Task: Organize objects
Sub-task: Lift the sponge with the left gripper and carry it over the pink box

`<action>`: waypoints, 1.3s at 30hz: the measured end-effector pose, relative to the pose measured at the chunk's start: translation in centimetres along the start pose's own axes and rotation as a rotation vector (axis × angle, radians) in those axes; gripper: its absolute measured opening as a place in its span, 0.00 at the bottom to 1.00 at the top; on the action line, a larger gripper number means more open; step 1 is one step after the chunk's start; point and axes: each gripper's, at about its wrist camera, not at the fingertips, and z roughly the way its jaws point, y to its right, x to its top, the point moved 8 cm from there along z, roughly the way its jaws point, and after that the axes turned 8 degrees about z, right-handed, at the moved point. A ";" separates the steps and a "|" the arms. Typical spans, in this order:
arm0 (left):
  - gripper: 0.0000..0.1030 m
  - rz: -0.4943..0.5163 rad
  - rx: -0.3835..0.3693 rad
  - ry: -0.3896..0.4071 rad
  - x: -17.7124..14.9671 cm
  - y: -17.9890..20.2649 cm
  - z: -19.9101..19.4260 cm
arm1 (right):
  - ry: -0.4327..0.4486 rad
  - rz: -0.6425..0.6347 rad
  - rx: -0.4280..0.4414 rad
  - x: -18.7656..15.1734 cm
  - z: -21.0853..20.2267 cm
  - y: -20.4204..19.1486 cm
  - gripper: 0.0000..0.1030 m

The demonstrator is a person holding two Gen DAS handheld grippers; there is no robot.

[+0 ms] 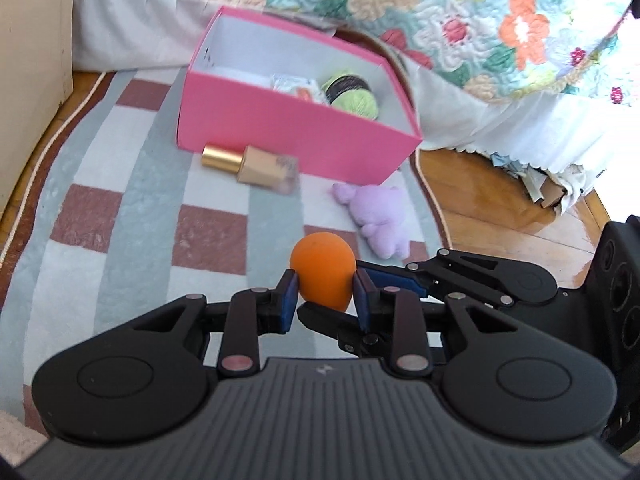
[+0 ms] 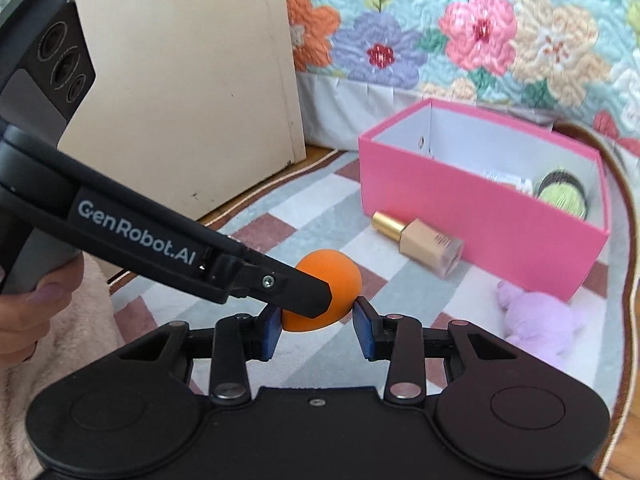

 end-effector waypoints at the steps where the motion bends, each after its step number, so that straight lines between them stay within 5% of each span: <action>1: 0.28 0.002 0.002 0.008 0.1 0.3 -0.3 | 0.010 -0.005 -0.006 0.1 -0.2 -0.1 0.42; 10: 0.28 0.004 0.030 0.040 3.0 2.6 -3.6 | 0.075 0.002 0.009 2.9 -3.1 -0.5 0.42; 24: 0.28 0.039 0.015 0.128 12.1 5.0 -8.2 | 0.177 -0.019 0.045 11.8 -6.8 0.9 0.42; 39: 0.27 -0.040 0.006 0.141 21.0 1.3 -3.4 | 0.015 -0.063 0.070 20.6 -1.0 6.3 0.42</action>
